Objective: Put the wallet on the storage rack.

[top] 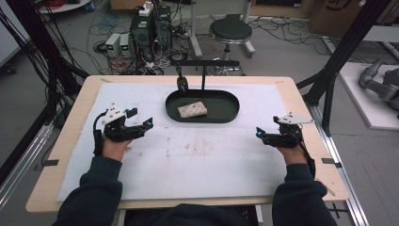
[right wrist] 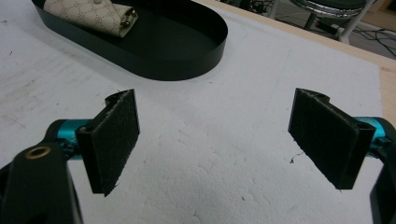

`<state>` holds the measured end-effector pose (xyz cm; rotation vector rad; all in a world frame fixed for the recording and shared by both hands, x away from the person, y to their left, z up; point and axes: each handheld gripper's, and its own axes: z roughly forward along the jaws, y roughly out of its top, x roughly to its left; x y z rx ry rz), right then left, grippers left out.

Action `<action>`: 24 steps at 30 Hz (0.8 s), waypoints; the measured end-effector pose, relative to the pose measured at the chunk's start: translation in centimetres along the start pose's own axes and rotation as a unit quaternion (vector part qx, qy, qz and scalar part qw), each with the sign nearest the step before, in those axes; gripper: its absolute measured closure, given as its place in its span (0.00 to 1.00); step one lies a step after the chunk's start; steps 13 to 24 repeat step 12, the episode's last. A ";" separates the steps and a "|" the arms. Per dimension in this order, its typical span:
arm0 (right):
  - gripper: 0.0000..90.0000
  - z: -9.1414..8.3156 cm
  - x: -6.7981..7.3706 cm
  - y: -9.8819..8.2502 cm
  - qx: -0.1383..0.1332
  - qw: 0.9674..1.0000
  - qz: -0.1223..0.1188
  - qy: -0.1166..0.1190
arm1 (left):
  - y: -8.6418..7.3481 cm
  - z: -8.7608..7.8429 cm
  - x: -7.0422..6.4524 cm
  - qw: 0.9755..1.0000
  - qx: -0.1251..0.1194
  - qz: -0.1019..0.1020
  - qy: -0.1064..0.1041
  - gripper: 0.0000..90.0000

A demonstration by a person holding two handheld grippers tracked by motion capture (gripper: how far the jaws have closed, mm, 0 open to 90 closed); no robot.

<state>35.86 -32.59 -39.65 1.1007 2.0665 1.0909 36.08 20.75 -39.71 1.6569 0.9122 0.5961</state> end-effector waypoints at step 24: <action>0.19 0.0 -0.1 0.0 -0.002 1.000 0.000 0.000 | 0.0 0.1 -0.1 1.000 0.002 0.000 0.000 0.25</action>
